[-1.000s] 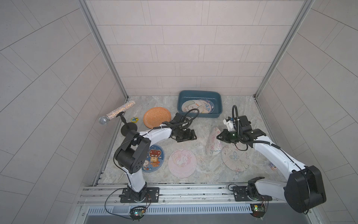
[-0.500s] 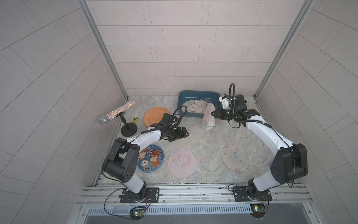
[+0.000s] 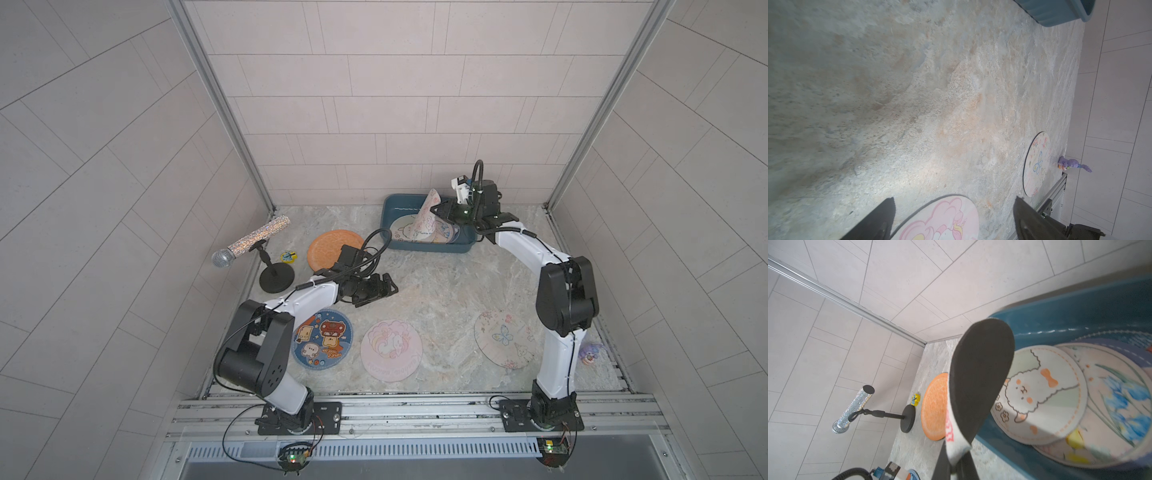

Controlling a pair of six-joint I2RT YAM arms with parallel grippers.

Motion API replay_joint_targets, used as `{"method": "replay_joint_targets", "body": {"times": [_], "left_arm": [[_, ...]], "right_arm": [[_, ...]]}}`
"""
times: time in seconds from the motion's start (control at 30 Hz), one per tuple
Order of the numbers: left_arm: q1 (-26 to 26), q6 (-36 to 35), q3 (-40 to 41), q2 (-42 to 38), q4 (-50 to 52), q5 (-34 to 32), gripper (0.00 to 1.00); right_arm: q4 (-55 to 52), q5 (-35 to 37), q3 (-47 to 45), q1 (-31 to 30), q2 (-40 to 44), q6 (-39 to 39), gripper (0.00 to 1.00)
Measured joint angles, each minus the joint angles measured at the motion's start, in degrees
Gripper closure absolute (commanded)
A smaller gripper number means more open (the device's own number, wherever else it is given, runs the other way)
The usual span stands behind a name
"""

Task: Put the coasters into the storage box
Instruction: Place the coaster in the storage box, then pick up the coaster from the center of the board.

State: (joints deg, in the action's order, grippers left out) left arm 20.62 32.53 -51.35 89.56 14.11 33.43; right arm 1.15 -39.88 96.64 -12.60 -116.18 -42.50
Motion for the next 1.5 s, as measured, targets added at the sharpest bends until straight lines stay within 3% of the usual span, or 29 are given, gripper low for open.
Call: {"method": "replay_joint_targets", "body": {"times": [0.2, 0.5, 0.57, 0.63, 0.7, 0.83, 1.1, 1.5], "left_arm": [[-0.37, 0.00, 0.28, 0.00, -0.20, -0.02, 0.06], [-0.63, -0.20, 0.76, -0.59, 0.33, -0.46, 0.06], [-0.63, -0.39, 0.87, -1.20, 1.01, -0.79, 0.05], [-0.63, -0.52, 0.92, -1.90, 1.81, -1.36, 0.05], [-0.63, -0.66, 1.05, -2.71, 2.67, -1.97, 0.05], [-0.63, -1.03, 1.86, -5.07, 4.44, -3.54, 0.04], [-0.63, -0.94, 5.14, -8.68, 6.56, -5.68, 0.03], [0.44, 0.74, 9.27, -13.84, 9.62, -9.20, 0.03]], "right_arm": [[2.69, -0.39, 9.38, 0.37, -12.13, -1.29, 1.00], [-7.37, 3.04, 17.51, 2.93, -21.90, 0.46, 1.00], [-10.21, 3.98, 18.84, 3.54, -22.10, 1.22, 0.83], [-12.61, 4.96, 20.15, 3.87, -22.10, 2.16, 0.58], [-14.27, 6.03, 21.00, 3.91, -22.08, 3.50, 0.44], [-18.34, 8.46, 21.31, 3.65, -21.92, 6.01, 0.32], [-24.39, 10.93, 18.51, 3.61, -18.21, 8.72, 0.27], [-24.98, 9.27, 2.23, 3.17, -0.39, 11.15, 0.25]]}}
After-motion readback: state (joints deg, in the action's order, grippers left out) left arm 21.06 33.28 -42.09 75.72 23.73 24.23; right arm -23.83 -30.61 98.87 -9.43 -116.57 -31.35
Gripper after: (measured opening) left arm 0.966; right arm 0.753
